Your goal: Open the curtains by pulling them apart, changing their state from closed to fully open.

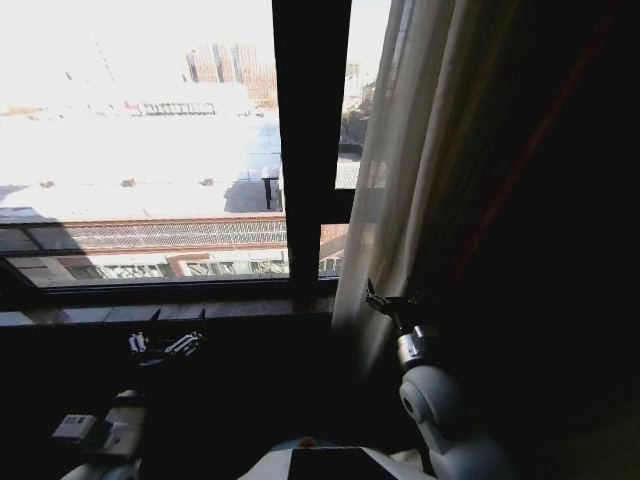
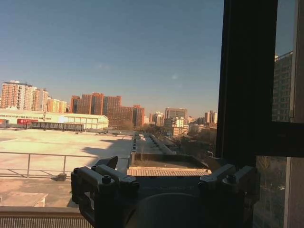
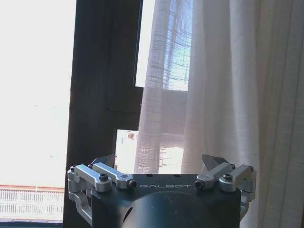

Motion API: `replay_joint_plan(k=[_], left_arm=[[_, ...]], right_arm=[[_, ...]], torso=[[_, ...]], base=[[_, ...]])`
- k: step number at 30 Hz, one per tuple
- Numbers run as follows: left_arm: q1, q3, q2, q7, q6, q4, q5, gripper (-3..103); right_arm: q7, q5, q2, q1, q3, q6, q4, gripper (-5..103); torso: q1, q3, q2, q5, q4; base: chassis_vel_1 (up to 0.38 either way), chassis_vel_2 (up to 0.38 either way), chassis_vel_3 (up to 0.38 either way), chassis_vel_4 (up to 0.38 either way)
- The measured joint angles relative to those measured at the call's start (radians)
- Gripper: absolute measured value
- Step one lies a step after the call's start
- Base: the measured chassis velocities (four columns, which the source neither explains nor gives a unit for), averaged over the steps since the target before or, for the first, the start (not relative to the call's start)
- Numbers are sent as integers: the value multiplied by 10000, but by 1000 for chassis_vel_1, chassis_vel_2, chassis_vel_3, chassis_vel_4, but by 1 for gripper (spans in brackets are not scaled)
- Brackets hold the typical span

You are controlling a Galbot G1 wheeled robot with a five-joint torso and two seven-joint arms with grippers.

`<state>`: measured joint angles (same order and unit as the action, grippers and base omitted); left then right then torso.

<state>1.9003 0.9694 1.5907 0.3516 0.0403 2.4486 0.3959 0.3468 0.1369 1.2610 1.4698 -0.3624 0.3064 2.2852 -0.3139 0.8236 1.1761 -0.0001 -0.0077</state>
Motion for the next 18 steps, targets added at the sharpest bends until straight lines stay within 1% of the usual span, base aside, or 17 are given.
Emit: replay_joint_plan(k=[4,18], left_arm=[[-19,-5,0,5,-2,-21,-3,100],[-68,-4,-2,8,12,-70,-6,100]], right_arm=[[-22,-38,10,-42,41,-5,-32,100],[-78,-108,61,-115,54,-8,-80,100]], torso=[[-1,1,-1,7,1],[0,-1,1,0,0]], base=[[320,334,-343,-327],[347,357,-353,-355]])
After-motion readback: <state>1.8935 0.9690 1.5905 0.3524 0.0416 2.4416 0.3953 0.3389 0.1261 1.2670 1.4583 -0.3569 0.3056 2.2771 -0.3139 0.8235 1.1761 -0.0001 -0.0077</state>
